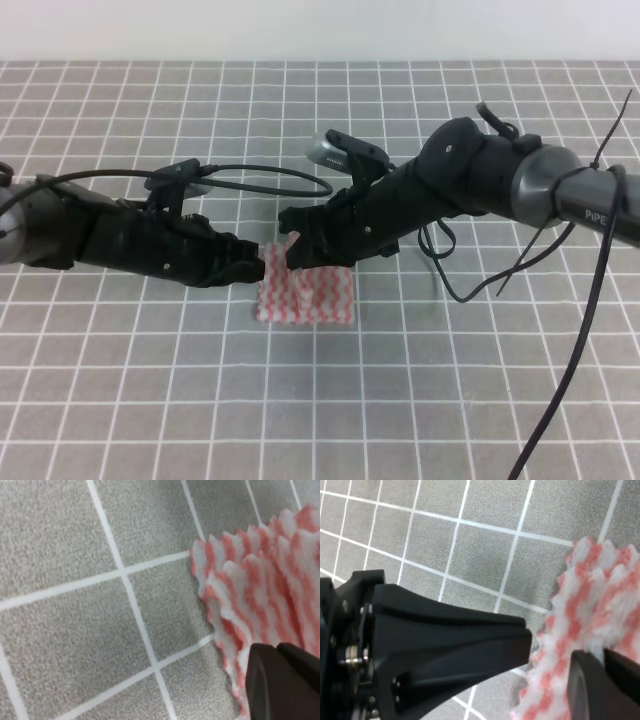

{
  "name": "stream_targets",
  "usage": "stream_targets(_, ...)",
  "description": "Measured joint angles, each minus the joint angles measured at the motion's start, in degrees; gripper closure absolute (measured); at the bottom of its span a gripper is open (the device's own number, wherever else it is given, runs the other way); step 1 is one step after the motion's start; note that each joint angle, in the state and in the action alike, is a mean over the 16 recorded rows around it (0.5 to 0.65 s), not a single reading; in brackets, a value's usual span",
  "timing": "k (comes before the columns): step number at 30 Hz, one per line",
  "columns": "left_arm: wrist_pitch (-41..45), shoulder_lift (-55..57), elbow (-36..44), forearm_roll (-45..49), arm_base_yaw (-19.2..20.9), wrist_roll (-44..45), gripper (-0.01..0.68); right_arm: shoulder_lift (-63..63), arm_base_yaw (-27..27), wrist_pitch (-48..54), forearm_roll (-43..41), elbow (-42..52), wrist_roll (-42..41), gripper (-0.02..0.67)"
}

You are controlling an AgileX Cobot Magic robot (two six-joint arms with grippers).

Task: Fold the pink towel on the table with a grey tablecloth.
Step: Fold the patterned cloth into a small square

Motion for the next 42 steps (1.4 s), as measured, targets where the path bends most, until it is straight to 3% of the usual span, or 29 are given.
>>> stream_targets(13, -0.43, -0.11, 0.00, -0.02, 0.04, 0.60, 0.674, 0.02, -0.03, -0.44, -0.25, 0.01, 0.01, 0.417)
stream_targets(17, -0.84, -0.90, 0.00, -0.07, 0.47, 1.09, 0.674, 0.02, -0.13, 0.20, -0.89, 0.02, -0.01, 0.392)
stream_targets(22, -1.02, -2.28, -0.07, -0.08, 1.08, 1.68, 0.674, 0.04, -0.28, 2.09, -2.90, 0.01, 0.01, 0.421)
stream_targets(27, -0.82, -3.63, -0.22, 0.04, 0.75, 1.91, 0.674, -0.06, -0.44, 4.75, -5.63, 0.00, 0.10, 0.496)
stream_targets(35, -0.91, -4.49, -0.45, 1.84, -2.41, 1.65, 0.675, -0.11, -0.57, 8.88, -9.53, 0.03, 0.39, 0.616)
stream_targets(42, -1.35, -4.51, -0.47, 7.72, -4.91, -1.63, 0.675, -0.16, -0.88, 10.71, -11.22, 0.04, 0.49, 0.660)
